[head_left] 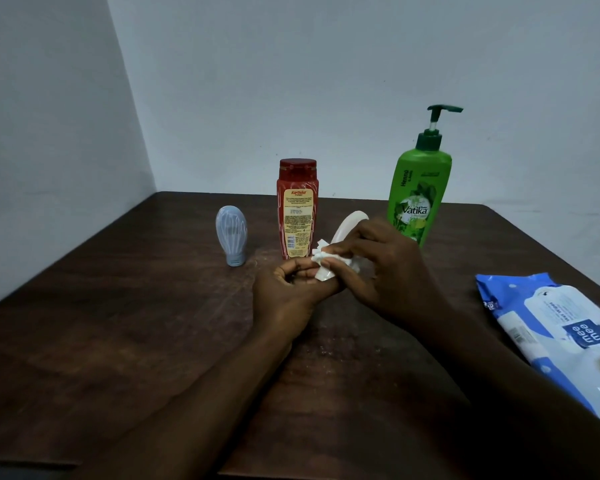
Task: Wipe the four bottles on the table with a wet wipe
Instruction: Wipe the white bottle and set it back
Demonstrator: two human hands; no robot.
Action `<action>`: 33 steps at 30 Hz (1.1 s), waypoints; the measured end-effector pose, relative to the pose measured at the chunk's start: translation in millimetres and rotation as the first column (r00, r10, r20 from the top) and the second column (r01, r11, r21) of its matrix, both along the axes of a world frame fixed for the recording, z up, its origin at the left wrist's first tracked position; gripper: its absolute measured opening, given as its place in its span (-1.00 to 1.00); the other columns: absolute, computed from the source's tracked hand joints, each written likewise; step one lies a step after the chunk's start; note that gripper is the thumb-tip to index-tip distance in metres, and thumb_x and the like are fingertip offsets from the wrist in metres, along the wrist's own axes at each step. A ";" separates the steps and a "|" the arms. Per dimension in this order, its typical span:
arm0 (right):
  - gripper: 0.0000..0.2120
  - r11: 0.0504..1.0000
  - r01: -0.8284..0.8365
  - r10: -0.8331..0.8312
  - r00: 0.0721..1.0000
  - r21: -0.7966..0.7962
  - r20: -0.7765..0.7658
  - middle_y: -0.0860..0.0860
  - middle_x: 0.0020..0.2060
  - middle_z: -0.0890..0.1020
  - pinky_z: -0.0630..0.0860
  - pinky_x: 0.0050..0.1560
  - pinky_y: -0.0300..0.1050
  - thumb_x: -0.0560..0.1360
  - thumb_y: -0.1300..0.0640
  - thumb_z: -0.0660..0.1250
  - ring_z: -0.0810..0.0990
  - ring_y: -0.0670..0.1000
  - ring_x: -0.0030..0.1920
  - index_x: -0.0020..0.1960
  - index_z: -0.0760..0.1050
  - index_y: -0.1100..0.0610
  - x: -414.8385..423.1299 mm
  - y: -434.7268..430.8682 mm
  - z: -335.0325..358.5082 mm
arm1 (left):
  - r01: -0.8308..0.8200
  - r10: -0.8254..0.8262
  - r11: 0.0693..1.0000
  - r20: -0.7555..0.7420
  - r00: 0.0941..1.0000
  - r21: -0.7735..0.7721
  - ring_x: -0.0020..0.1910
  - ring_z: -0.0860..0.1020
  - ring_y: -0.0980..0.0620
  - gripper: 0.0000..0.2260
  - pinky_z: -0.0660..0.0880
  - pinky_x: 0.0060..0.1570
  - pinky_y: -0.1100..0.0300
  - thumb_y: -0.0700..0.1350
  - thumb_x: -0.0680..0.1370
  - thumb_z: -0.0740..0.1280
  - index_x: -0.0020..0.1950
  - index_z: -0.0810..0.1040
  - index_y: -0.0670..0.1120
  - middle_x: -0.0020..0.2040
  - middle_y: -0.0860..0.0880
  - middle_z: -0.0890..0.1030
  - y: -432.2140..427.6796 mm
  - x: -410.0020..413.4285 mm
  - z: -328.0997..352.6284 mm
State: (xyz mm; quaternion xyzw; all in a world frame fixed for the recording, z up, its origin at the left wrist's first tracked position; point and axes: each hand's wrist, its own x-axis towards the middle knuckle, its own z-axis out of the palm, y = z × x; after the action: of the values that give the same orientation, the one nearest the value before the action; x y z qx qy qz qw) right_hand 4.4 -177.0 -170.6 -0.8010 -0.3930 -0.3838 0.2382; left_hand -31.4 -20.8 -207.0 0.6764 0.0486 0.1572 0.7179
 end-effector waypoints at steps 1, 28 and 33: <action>-0.80 1.000 0.013 -0.013 1.000 0.017 0.005 0.03 -0.18 0.61 0.47 -0.19 -0.13 0.51 0.05 0.47 0.54 0.00 -0.15 0.04 0.70 0.15 0.7 -0.4 0.4 | 0.005 -0.005 1.000 0.000 1.000 -0.003 -0.08 0.72 0.05 -0.63 0.66 0.02 0.07 -0.17 0.26 0.66 0.03 0.69 -0.10 -0.10 -0.02 0.75 -0.4 -0.4 -0.2; -0.72 0.986 0.137 -0.131 0.989 0.097 -0.061 0.05 -0.21 0.57 0.42 -0.19 -0.06 0.55 -0.03 0.33 0.50 0.04 -0.17 0.00 0.67 0.17 -6.0 12.3 -1.0 | -0.398 0.077 0.766 0.543 0.836 0.504 -0.05 0.60 0.18 -0.73 0.59 -0.02 0.26 -0.15 0.36 0.61 0.00 0.65 -0.04 -0.07 0.08 0.63 16.4 -13.7 11.7; -0.70 0.981 0.181 -0.182 0.983 0.064 -0.001 0.03 -0.19 0.60 0.41 -0.14 0.00 0.55 -0.07 0.34 0.52 0.07 -0.14 0.00 0.69 0.14 -12.4 11.8 1.6 | -0.446 0.044 0.697 0.587 0.808 0.562 -0.05 0.61 0.09 -0.75 0.62 -0.02 0.09 -0.15 0.38 0.60 0.00 0.65 -0.12 -0.05 0.00 0.65 23.0 -10.0 12.4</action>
State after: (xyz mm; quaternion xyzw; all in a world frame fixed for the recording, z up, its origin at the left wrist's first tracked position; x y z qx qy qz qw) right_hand -8.0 -165.2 -169.0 -0.8244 -0.3065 -0.4183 0.2267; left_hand -41.4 2.2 -194.6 0.8051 -0.1185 0.4429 0.3763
